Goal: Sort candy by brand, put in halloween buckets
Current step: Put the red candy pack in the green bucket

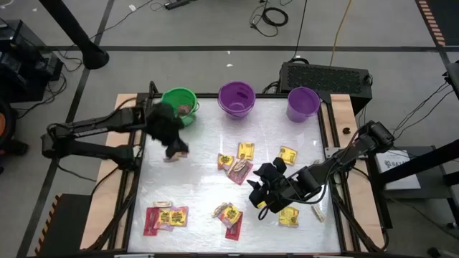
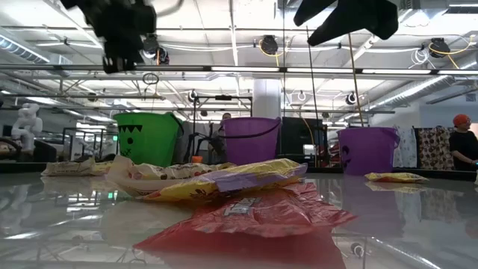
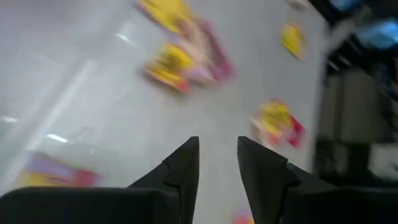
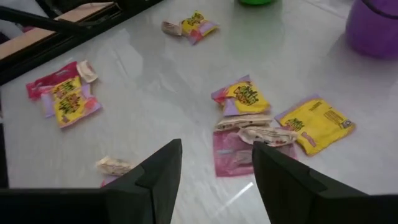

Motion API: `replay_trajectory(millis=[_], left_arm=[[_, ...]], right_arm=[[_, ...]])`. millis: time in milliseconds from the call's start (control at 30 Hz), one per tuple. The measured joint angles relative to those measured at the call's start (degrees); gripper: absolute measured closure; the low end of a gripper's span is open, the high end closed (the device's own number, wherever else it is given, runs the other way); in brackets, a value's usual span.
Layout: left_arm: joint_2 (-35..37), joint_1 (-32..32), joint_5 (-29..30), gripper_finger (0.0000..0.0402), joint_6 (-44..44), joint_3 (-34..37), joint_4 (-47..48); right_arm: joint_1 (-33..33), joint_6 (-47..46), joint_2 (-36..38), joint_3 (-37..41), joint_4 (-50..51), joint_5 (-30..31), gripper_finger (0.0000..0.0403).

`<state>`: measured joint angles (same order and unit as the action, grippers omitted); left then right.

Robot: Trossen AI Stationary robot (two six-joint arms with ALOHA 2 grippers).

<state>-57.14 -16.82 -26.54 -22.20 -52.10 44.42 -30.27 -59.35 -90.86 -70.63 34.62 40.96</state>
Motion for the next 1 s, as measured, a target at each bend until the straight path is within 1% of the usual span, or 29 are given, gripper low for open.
replay_trajectory(millis=[233,333,433,533,633,700,800,900,1000], left_arm=[[0.61,25.98,8.08,0.0286,-13.11,-0.01,-0.39],[-0.47,35.48,10.67,0.0286,-17.37,0.00,-0.38],[-1.90,43.10,13.78,0.0286,-19.10,0.00,-0.45],[-4.27,49.21,15.94,0.0285,-20.77,0.00,-1.22],[-6.92,54.83,15.36,0.0285,-26.52,0.00,-2.33],[-8.90,58.05,14.48,0.0285,-29.59,0.00,-2.52],[-12.42,62.51,14.92,0.0285,-32.83,0.00,-1.66],[-16.96,65.92,16.55,0.0285,-32.98,0.00,-1.68],[-21.77,67.55,17.30,0.0285,-32.96,0.00,-1.74]], right_arm=[[2.03,0.06,-2.08,0.00,-1.71,-0.15,0.0215],[2.52,0.06,-3.37,0.00,-4.01,-0.46,0.0215],[2.59,0.41,-4.65,0.00,-6.79,-1.15,0.0215],[2.59,4.10,-5.60,0.00,-9.66,-5.27,0.0216],[2.55,7.75,-5.69,0.00,-11.00,-9.63,0.0216],[2.50,8.15,-5.67,0.00,-11.20,-10.32,0.0216],[2.54,7.82,-5.67,0.00,-11.18,-10.57,0.0216],[2.56,7.72,-5.65,0.00,-11.27,-10.98,0.0216],[2.54,7.75,-5.65,0.00,-11.30,-11.07,0.0216]])
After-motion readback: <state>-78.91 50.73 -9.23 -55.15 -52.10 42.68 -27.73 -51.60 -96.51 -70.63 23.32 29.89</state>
